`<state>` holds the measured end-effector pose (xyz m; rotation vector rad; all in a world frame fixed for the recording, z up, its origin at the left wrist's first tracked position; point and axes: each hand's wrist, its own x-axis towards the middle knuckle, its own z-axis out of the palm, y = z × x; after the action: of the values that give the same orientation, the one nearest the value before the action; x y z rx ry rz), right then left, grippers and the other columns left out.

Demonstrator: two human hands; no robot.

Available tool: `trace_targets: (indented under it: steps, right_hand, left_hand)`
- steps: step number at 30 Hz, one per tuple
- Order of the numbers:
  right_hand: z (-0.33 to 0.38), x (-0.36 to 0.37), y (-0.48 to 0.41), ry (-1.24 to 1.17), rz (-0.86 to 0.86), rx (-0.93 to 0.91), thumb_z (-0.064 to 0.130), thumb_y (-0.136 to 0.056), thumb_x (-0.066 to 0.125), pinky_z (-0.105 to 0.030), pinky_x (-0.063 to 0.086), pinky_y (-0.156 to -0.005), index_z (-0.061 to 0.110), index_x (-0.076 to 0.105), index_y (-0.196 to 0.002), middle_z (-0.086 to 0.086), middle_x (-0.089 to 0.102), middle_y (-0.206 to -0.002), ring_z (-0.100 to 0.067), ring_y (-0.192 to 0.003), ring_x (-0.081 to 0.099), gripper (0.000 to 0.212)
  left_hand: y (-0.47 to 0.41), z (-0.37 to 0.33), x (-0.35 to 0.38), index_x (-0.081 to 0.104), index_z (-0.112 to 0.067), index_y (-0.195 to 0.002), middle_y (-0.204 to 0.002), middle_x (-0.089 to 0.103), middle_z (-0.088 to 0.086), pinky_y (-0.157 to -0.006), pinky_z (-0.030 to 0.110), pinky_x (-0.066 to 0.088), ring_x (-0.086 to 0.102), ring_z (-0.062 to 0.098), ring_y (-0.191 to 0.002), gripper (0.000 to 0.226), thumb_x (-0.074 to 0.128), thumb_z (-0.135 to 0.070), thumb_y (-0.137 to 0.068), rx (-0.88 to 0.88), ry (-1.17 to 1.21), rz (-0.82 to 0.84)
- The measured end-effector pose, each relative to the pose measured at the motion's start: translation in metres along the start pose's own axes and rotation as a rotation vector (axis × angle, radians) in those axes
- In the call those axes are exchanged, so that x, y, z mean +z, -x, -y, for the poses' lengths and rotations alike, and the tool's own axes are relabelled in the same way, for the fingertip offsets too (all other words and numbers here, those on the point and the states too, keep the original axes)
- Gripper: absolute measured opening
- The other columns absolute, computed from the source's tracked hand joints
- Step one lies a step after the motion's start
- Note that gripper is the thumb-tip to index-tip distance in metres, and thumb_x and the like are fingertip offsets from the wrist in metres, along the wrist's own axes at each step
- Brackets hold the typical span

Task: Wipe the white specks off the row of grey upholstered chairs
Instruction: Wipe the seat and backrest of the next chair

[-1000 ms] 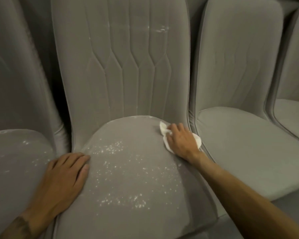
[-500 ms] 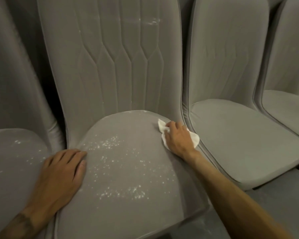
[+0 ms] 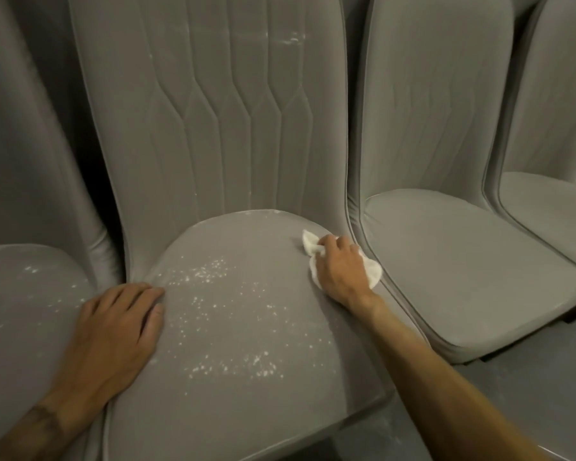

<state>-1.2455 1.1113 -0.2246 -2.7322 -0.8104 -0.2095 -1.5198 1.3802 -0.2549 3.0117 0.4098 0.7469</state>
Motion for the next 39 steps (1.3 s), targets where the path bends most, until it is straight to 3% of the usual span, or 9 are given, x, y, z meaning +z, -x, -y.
trace_targets:
  steps: [4, 6, 11, 17, 24, 30, 32, 36, 39]
  right_hand:
    - [0.026, 0.005, 0.028, -0.175, 0.085, -0.273, 0.037, -0.098, 0.047, -0.041, 0.042, -0.086, 0.016, 0.055, -0.12, -0.011, 0.056, -0.115, -0.03, -0.093, 0.054, 0.032]
    - [0.013, -0.004, 0.02, -0.143, 0.095, -0.268, 0.036, -0.099, 0.049, -0.042, 0.043, -0.088, 0.016, 0.055, -0.124, -0.011, 0.056, -0.118, -0.033, -0.098, 0.055, 0.032]
    - [0.006, -0.008, 0.008, -0.021, 0.003, -0.01, 0.029, -0.102, 0.047, -0.043, 0.039, -0.094, 0.011, 0.053, -0.126, -0.016, 0.054, -0.124, -0.036, -0.107, 0.053, 0.031]
    - [0.028, -0.008, 0.06, -0.187, 0.078, -0.312, 0.033, -0.099, 0.054, -0.038, 0.044, -0.084, 0.015, 0.058, -0.118, -0.008, 0.058, -0.109, -0.028, -0.091, 0.056, 0.027]
    - [0.01, -0.003, 0.025, -0.02, -0.037, 0.091, 0.024, -0.102, 0.046, -0.045, 0.039, -0.093, 0.009, 0.054, -0.124, -0.018, 0.054, -0.121, -0.037, -0.104, 0.053, 0.028]
    - [0.027, -0.006, 0.044, -0.129, 0.078, -0.291, 0.033, -0.096, 0.052, -0.045, 0.044, -0.083, 0.009, 0.058, -0.117, -0.015, 0.057, -0.108, -0.037, -0.09, 0.056, 0.032]
    - [0.01, -0.01, 0.025, -0.08, 0.071, -0.224, 0.031, -0.098, 0.054, -0.046, 0.044, -0.089, 0.009, 0.056, -0.122, -0.017, 0.056, -0.115, -0.039, -0.097, 0.056, 0.033]
    - [0.008, -0.001, -0.023, 0.041, 0.016, 0.115, 0.025, -0.103, 0.044, -0.046, 0.037, -0.101, 0.006, 0.048, -0.132, -0.021, 0.051, -0.131, -0.042, -0.116, 0.052, 0.035]
    - [0.045, 0.013, -0.027, -0.035, 0.041, 0.009, 0.027, -0.103, 0.044, -0.047, 0.04, -0.096, 0.005, 0.049, -0.129, -0.021, 0.051, -0.129, -0.041, -0.11, 0.053, 0.034]
  left_hand:
    - [0.001, 0.004, 0.002, 0.066, -0.014, -0.124, -0.123, 0.065, 0.008, -0.088, 0.051, 0.043, 0.06, 0.034, -0.11, 0.039, 0.04, -0.032, -0.103, 0.002, 0.01, -0.018]
    - [0.002, 0.006, 0.004, 0.066, -0.012, -0.125, -0.123, 0.065, 0.01, -0.087, 0.052, 0.044, 0.06, 0.036, -0.109, 0.039, 0.04, -0.03, -0.103, 0.031, -0.002, -0.032]
    - [0.001, 0.008, 0.006, 0.065, -0.019, -0.124, -0.123, 0.063, 0.003, -0.089, 0.049, 0.041, 0.059, 0.032, -0.111, 0.036, 0.039, -0.034, -0.104, -0.006, 0.017, -0.041]
    - [0.001, 0.011, 0.009, 0.064, -0.023, -0.124, -0.123, 0.063, 0.001, -0.091, 0.049, 0.04, 0.058, 0.03, -0.112, 0.036, 0.038, -0.037, -0.103, -0.024, 0.025, -0.009]
    - [-0.001, 0.003, 0.003, 0.065, -0.021, -0.121, -0.12, 0.066, 0.002, -0.09, 0.05, 0.041, 0.059, 0.03, -0.11, 0.035, 0.04, -0.035, -0.101, -0.068, 0.06, 0.008]
    - [0.0, 0.008, 0.005, 0.063, -0.025, -0.122, -0.122, 0.063, -0.001, -0.092, 0.047, 0.039, 0.057, 0.027, -0.112, 0.033, 0.038, -0.036, -0.103, -0.065, 0.036, 0.018]
    - [-0.001, 0.006, 0.005, 0.063, -0.026, -0.122, -0.122, 0.063, -0.002, -0.092, 0.046, 0.039, 0.057, 0.026, -0.111, 0.033, 0.038, -0.037, -0.103, -0.077, 0.039, 0.019]
    - [-0.001, 0.003, 0.003, 0.064, -0.024, -0.12, -0.12, 0.064, -0.002, -0.092, 0.045, 0.04, 0.058, 0.025, -0.11, 0.033, 0.038, -0.036, -0.103, -0.099, 0.067, 0.011]
    - [-0.001, 0.001, 0.001, 0.064, -0.023, -0.12, -0.12, 0.064, -0.002, -0.093, 0.045, 0.041, 0.058, 0.024, -0.11, 0.033, 0.038, -0.035, -0.103, -0.088, 0.075, 0.008]
